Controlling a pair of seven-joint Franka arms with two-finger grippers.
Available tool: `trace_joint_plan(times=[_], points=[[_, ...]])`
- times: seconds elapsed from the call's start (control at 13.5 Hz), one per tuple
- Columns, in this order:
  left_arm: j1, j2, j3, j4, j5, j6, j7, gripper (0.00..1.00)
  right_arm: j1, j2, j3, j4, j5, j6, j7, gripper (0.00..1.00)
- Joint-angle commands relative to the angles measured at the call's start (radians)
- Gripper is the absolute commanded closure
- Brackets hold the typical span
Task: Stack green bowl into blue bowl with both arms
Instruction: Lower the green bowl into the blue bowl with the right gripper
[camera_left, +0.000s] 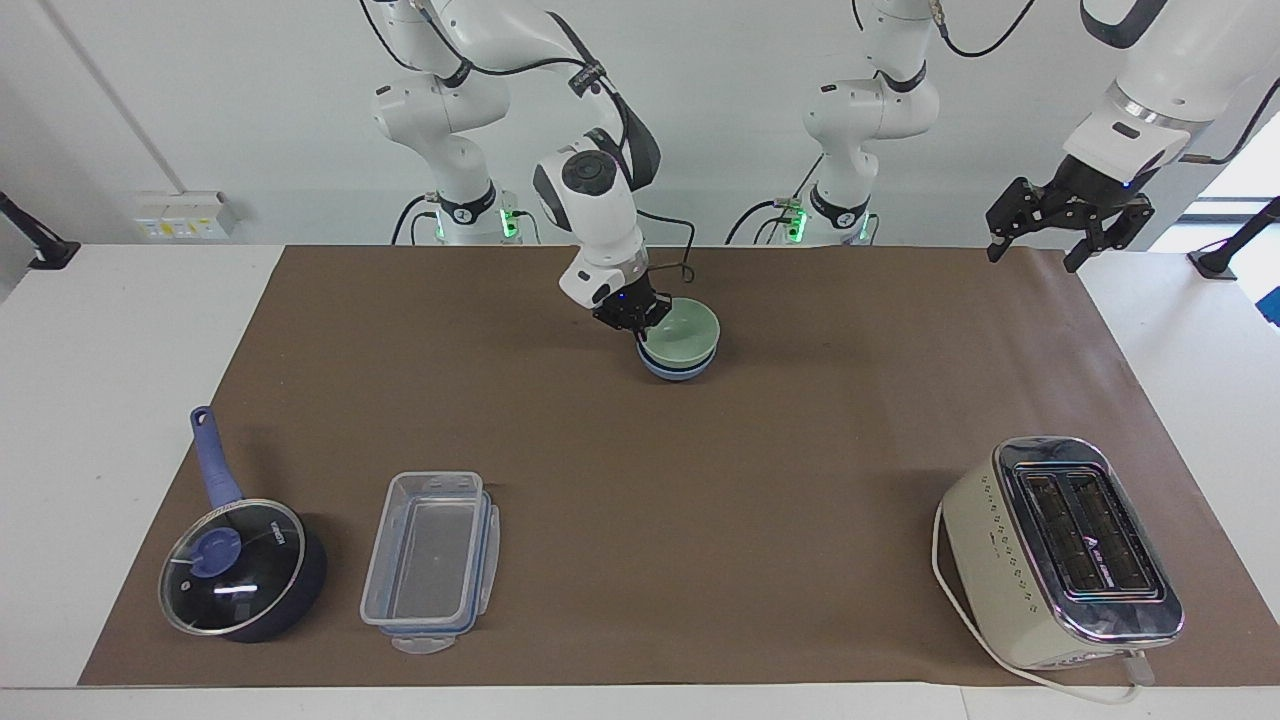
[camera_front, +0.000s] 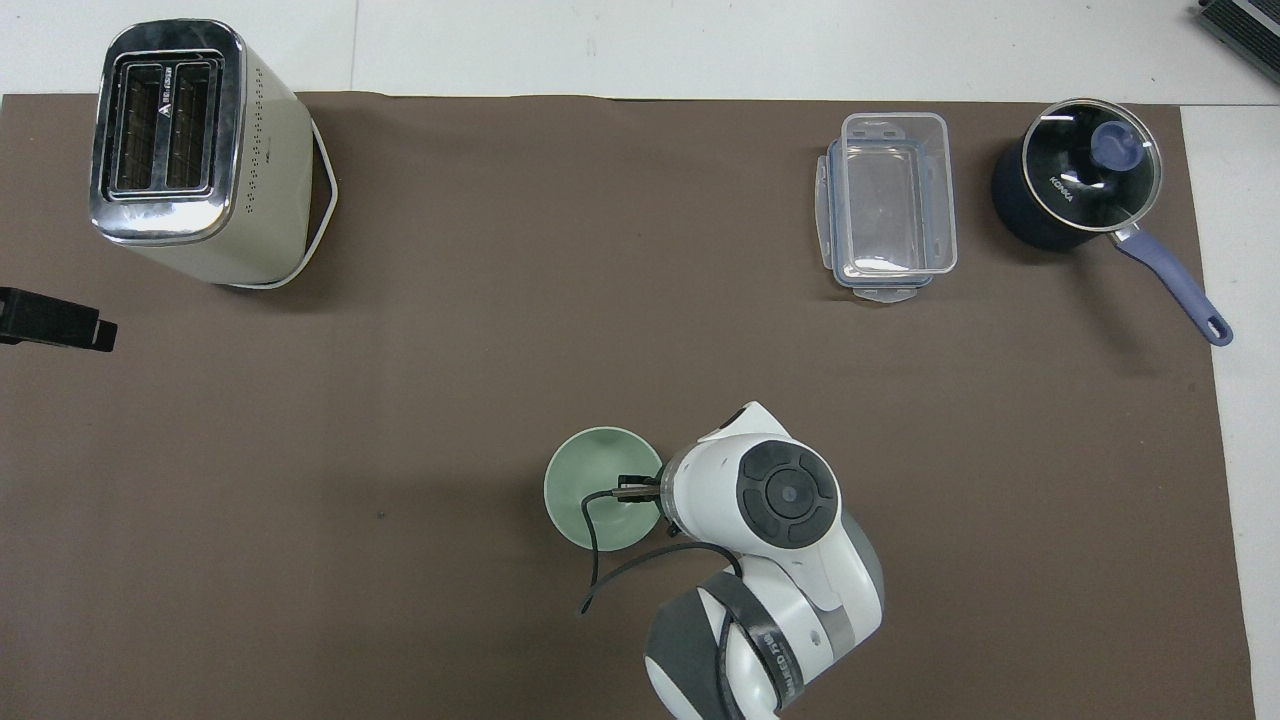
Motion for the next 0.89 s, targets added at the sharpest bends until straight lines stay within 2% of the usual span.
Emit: trace_joint_plan(times=[0.0, 0.37, 0.52, 0.59, 0.67, 0.74, 0.82], points=[[0.007, 0.006, -0.006, 0.023, 0.022, -0.024, 0.006, 0.0, 0.002, -0.014, -0.002, -0.021, -0.022, 0.024, 0.03, 1.0], [0.007, 0.006, -0.006, 0.023, 0.022, -0.024, 0.006, 0.0, 0.002, -0.013, -0.002, -0.016, -0.022, 0.024, 0.032, 0.76], [0.007, 0.006, -0.006, 0.024, 0.022, -0.024, 0.006, 0.0, 0.002, -0.014, -0.003, -0.007, -0.022, 0.021, 0.032, 0.61], [0.007, 0.006, -0.006, 0.023, 0.022, -0.024, 0.006, 0.0, -0.001, -0.019, -0.005, -0.001, -0.022, 0.015, 0.032, 0.51], [0.007, 0.004, -0.006, 0.024, 0.022, -0.024, 0.006, 0.0, -0.01, -0.026, -0.006, 0.008, -0.022, 0.01, 0.03, 0.36], [0.007, 0.004, -0.006, 0.024, 0.022, -0.024, 0.006, 0.0, -0.015, -0.038, -0.009, 0.013, -0.022, 0.01, 0.032, 0.06], [0.007, 0.004, -0.006, 0.024, 0.022, -0.024, 0.006, 0.0, -0.02, -0.046, -0.014, 0.014, -0.023, 0.01, 0.03, 0.0]])
